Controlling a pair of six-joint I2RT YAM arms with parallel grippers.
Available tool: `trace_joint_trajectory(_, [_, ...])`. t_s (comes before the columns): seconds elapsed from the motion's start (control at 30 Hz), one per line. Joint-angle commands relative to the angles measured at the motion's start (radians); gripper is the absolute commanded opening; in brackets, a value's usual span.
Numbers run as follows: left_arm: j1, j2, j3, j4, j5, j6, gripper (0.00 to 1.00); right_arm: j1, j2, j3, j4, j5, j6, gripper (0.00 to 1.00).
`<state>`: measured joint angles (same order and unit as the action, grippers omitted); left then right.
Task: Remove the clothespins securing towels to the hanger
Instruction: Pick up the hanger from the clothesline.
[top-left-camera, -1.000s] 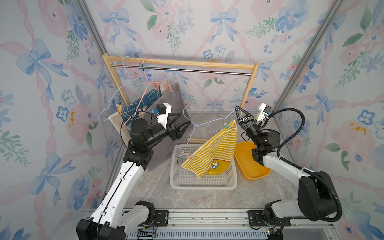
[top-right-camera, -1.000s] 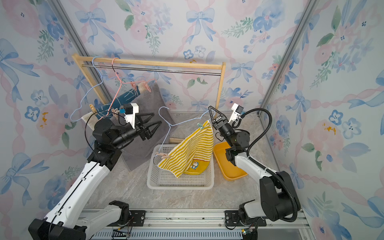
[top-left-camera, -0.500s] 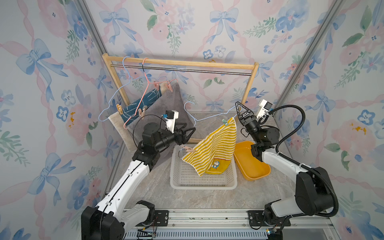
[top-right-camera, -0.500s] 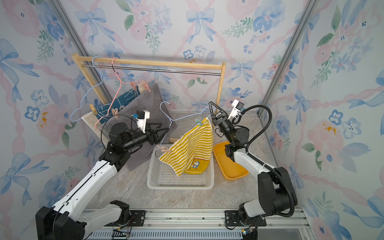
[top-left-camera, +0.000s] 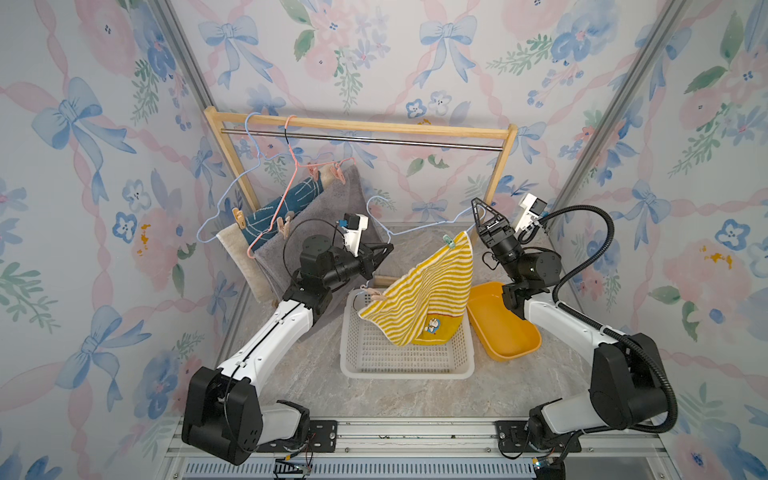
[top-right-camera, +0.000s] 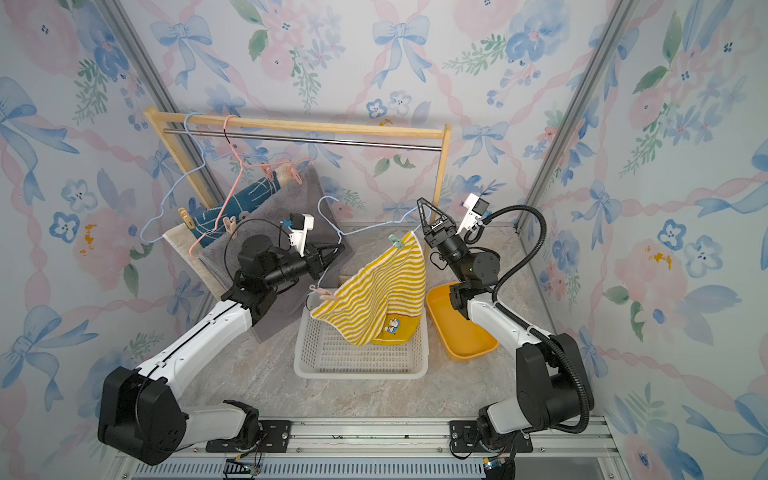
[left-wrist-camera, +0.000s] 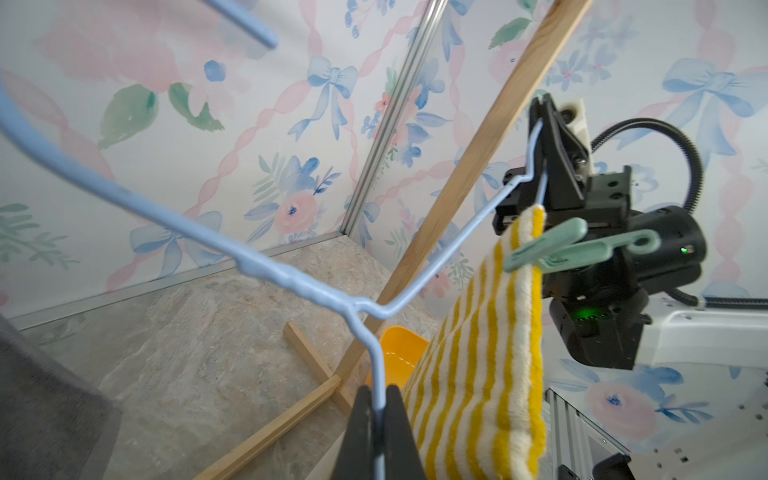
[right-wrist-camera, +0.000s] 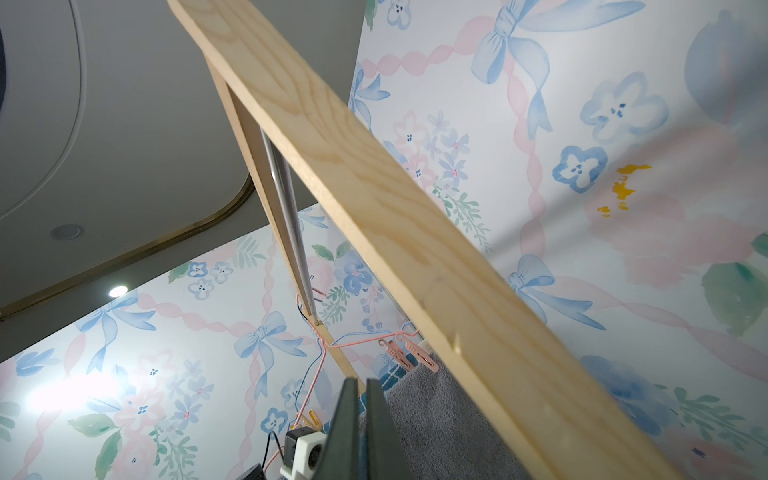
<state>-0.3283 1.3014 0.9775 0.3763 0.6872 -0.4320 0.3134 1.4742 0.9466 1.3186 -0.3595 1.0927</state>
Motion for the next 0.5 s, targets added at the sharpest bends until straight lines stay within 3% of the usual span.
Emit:
trace_joint_trajectory(0.0, [-0.019,-0.009,0.040,0.084,0.035,-0.022,0.00,0.010,0.004,0.015,0.084,-0.025,0.014,0.00])
trace_joint_trajectory(0.1, [-0.024,-0.021,0.047,0.084,0.039,-0.013,0.00,0.010,0.022,0.022,0.083,-0.041,0.021,0.01])
trace_joint_trajectory(0.13, [-0.023,-0.028,0.045,0.085,0.034,-0.005,0.00,0.007,0.031,0.027,0.077,-0.049,0.026,0.10])
trace_joint_trajectory(0.2, [-0.022,-0.053,0.037,0.084,0.023,0.027,0.00,-0.002,0.046,0.029,0.063,-0.075,0.027,0.50])
trace_joint_trajectory(0.3, [-0.015,-0.096,0.022,0.084,0.009,0.094,0.00,-0.014,0.054,0.023,-0.038,-0.119,-0.011,0.91])
trace_joint_trajectory(0.33, [-0.014,-0.112,0.017,0.084,0.005,0.124,0.00,-0.014,0.046,0.021,-0.107,-0.143,-0.054,0.97])
trace_joint_trajectory(0.4, [-0.009,-0.140,0.010,0.084,0.007,0.179,0.00,-0.003,0.004,0.012,-0.308,-0.157,-0.200,0.97])
trace_joint_trajectory(0.47, [-0.002,-0.162,0.004,0.081,0.014,0.221,0.00,0.029,-0.070,0.008,-0.593,-0.106,-0.434,0.98])
